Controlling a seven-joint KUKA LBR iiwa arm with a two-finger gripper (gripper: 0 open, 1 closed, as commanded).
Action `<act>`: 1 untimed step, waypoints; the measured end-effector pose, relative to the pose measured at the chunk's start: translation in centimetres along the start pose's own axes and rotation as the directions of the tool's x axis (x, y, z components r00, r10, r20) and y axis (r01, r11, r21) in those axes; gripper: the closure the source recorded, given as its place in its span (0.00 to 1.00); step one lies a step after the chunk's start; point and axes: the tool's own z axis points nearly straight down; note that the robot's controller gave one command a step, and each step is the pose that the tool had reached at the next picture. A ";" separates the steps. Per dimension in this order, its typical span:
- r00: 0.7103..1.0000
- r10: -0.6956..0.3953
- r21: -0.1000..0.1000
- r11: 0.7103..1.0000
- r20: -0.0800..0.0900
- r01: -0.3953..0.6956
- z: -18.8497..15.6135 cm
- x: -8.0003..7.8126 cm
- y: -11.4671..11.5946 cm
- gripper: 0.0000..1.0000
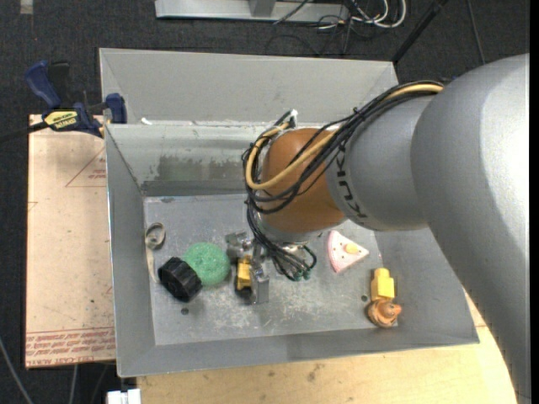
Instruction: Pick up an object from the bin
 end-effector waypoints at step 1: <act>1.000 -0.002 -0.001 1.000 -0.013 0.002 -4.5 -1.0 -1.5 1.00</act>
Offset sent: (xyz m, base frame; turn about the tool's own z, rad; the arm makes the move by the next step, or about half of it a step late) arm 0.0166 0.0023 0.1325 0.0439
